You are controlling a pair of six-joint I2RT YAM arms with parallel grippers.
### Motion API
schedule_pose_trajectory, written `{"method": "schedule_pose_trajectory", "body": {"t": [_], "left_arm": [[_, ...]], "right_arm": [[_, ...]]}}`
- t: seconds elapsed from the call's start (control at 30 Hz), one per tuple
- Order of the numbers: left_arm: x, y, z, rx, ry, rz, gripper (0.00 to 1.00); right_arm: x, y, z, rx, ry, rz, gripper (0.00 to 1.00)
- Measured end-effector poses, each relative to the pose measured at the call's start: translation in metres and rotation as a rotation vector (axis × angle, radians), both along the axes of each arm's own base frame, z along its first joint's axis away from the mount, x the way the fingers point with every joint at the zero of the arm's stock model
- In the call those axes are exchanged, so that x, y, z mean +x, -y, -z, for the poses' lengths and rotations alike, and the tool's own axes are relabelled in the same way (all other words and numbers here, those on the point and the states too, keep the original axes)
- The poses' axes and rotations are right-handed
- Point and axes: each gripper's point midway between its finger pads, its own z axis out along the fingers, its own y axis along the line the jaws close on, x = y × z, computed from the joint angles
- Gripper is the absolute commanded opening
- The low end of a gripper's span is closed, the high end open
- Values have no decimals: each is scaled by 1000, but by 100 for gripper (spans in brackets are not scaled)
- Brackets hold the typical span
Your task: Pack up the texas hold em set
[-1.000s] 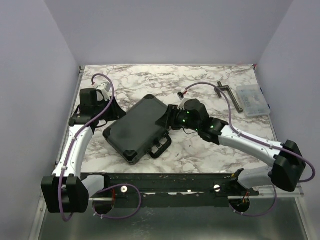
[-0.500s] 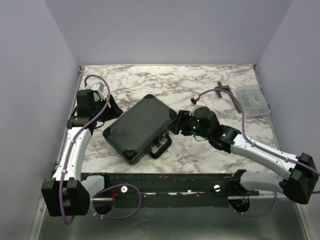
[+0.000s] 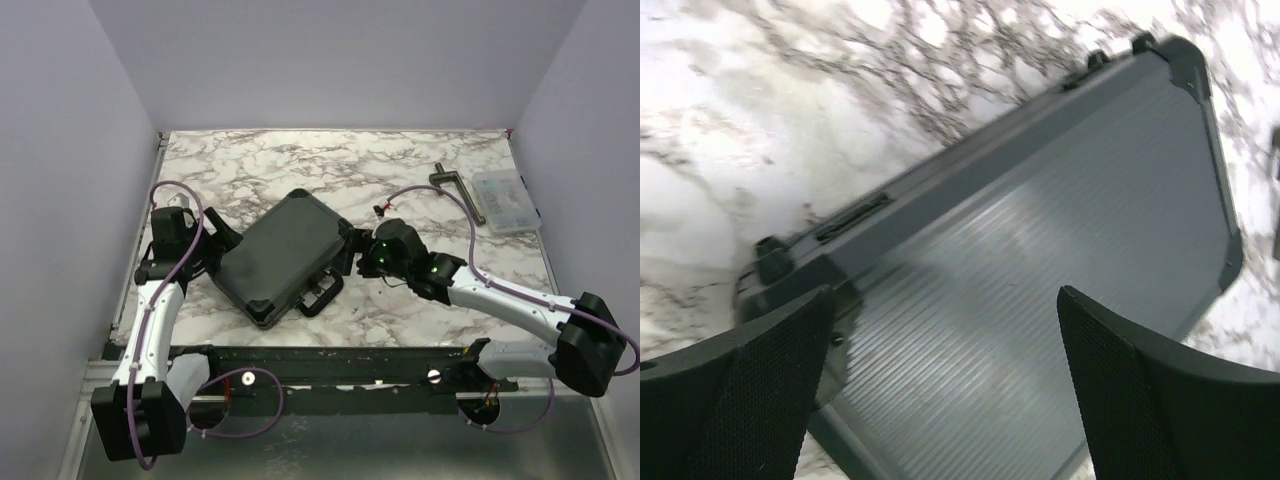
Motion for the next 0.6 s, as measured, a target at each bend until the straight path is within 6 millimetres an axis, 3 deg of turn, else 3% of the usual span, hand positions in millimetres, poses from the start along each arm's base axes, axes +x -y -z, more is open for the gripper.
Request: {"method": "schedule_pose_trajectory", "body": {"t": [0.17,0.6], "left_arm": [[-1,-9,0,-37,60,-99,89],[8,-32,17,-37,25,-200,92]], "right_arm": [[0,-3,11,-16,-21,-8,88],[1,-6,10,-8,-20,-14,88]]}}
